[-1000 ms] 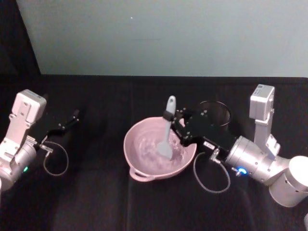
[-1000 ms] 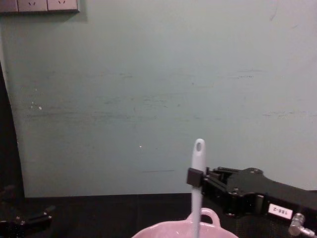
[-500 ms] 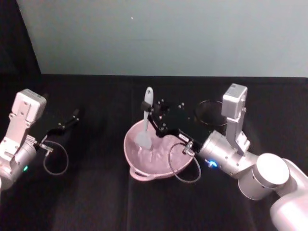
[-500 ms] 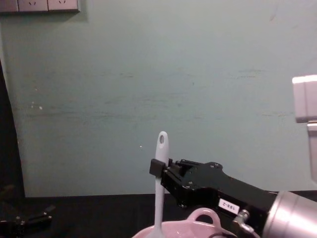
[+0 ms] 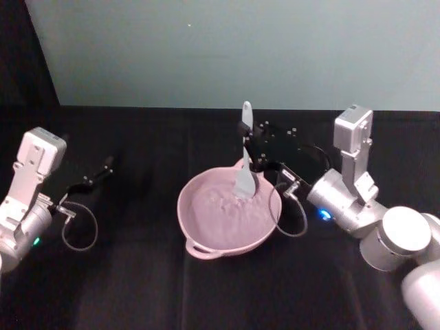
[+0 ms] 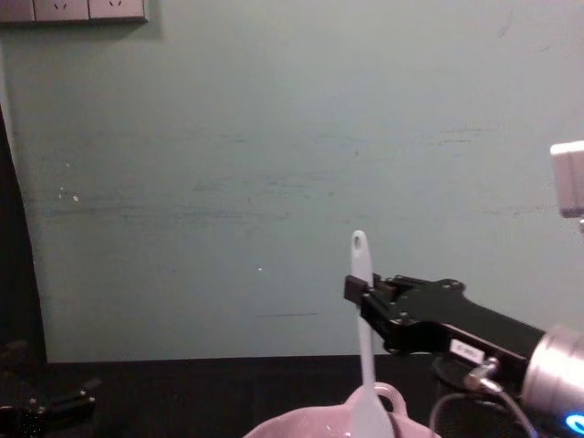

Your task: Use the one hand to pick up the spoon and stir the clear water in the bowl.

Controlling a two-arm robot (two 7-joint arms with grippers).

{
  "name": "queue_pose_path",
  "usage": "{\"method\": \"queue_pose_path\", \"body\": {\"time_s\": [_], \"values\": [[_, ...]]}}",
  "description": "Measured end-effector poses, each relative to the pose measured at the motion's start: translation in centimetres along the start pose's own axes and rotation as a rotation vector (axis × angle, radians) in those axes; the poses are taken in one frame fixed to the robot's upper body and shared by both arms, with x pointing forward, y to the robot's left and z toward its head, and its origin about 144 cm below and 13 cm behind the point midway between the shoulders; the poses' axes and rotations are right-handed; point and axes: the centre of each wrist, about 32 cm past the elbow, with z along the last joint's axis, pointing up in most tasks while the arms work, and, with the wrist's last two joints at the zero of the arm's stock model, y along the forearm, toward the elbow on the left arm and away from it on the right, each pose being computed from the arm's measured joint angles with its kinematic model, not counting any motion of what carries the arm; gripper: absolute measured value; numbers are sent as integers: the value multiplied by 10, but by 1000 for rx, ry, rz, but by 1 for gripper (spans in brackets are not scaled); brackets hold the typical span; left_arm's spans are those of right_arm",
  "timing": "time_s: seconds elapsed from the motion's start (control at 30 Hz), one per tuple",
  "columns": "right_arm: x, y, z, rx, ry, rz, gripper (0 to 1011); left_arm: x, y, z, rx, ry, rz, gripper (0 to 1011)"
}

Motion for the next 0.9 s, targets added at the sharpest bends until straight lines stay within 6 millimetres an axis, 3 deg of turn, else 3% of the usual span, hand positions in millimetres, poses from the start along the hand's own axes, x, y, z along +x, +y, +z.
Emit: {"method": "queue_pose_path", "body": {"time_s": [0.2, 0.4, 0.6, 0.9], "values": [[-4, -29, 21, -35, -25, 47, 112, 0, 0, 0, 0, 0, 0, 1011], [-17, -39, 28, -62, 90, 146, 112, 0, 0, 0, 0, 0, 0, 1011], [-29, -31, 28, -41, 181, 211, 111, 0, 0, 0, 0, 0, 0, 1011], [-35, 0, 14, 34, 170, 217, 111, 0, 0, 0, 0, 0, 0, 1011]]}}
